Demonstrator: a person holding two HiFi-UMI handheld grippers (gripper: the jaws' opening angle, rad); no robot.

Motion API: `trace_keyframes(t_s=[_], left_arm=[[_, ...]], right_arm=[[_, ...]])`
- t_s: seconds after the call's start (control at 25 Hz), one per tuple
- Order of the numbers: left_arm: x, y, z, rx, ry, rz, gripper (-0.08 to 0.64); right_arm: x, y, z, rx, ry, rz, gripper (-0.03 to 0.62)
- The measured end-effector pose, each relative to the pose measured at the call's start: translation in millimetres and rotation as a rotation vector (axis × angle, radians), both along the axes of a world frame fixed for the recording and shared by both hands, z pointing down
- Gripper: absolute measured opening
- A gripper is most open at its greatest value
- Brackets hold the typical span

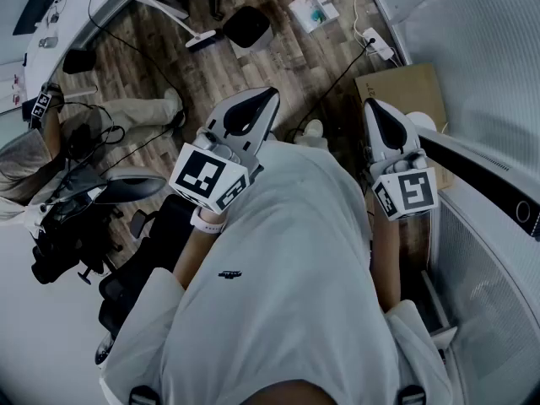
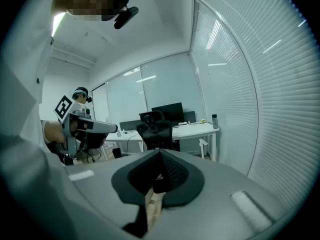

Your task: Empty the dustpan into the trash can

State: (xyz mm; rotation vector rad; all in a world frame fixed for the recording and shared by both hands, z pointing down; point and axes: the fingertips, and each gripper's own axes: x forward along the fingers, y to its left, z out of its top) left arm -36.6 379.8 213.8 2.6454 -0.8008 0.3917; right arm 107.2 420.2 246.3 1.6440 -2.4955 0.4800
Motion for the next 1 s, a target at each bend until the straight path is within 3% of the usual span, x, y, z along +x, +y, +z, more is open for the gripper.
trace_keyframes(t_s=[0.44,0.76,0.88,1.0], left_arm=[[22,-4,5,0.040,-0.005,-0.047,0.008],[32,6,0,0.060,-0.017,-0.051,0.008],[39,22,6,0.066,-0.017,-0.043,0.008],[42,14,3,0.065,-0.011,-0.035,0.008]], right_arm=[[31,2,10,-0.003,-0.108,0.009,0.011],[34,9,3,0.050,0.030,-0.037,0.011],[28,25,9,0.089,0.111,-0.100,0.011],[17,17,4,0.085,0.135,-0.151,0.011]])
